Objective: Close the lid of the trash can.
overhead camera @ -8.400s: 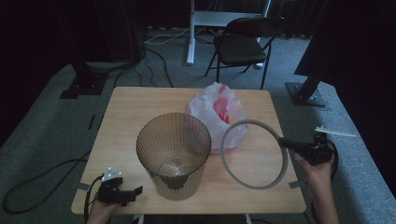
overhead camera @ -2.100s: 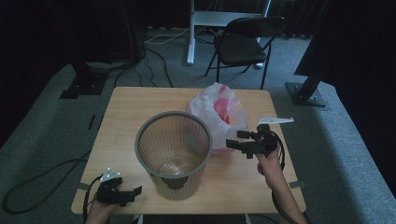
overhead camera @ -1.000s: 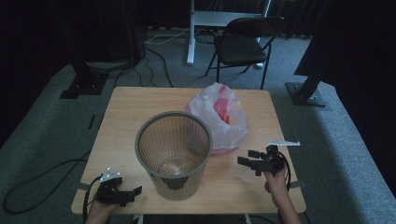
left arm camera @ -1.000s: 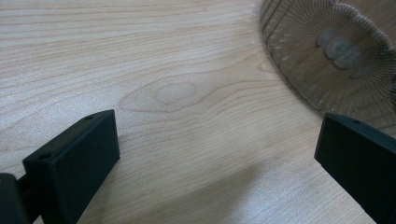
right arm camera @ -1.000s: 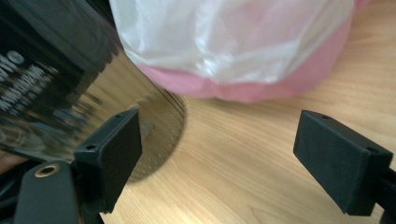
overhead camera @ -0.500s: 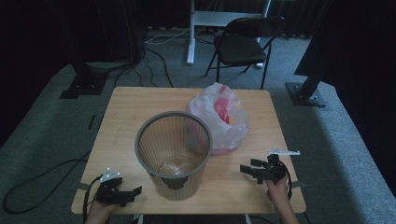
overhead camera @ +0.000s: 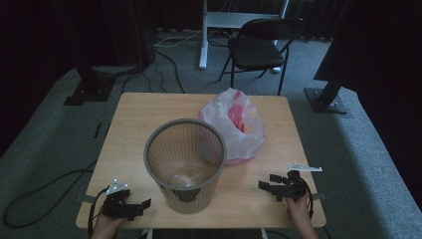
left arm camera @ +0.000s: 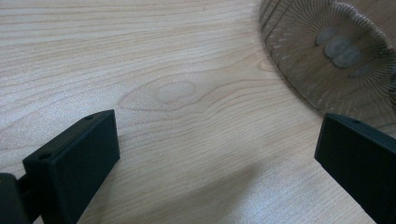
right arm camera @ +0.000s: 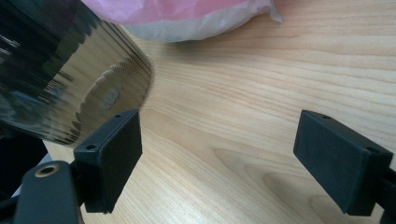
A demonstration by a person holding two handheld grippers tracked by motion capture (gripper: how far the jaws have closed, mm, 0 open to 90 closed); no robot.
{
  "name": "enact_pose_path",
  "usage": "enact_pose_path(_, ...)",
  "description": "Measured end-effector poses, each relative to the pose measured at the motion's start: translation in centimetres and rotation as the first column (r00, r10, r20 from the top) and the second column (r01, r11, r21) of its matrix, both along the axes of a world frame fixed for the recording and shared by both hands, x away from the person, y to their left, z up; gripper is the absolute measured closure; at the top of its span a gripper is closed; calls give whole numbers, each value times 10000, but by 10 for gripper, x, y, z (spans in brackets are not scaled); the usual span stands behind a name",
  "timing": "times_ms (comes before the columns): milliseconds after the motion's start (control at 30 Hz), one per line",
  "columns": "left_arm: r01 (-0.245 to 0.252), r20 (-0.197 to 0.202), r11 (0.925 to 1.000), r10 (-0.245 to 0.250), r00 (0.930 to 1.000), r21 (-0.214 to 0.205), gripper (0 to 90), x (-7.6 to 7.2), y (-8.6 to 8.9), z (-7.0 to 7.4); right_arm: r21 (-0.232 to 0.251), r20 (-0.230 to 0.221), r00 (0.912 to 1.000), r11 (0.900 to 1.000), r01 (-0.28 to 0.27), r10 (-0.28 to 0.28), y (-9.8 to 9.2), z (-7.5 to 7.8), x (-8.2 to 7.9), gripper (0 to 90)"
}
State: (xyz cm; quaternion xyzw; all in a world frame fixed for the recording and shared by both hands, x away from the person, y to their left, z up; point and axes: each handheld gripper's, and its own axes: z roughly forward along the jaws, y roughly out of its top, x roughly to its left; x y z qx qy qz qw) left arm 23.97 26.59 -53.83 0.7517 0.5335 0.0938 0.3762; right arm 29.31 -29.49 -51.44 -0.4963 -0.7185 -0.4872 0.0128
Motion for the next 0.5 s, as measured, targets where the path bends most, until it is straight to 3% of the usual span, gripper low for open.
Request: enact_pose_path(500,-3,4,10000,3,10000,6,0,0,0,0,-142,-129,9996,9996,259,-261,-13,-10,-14,147)
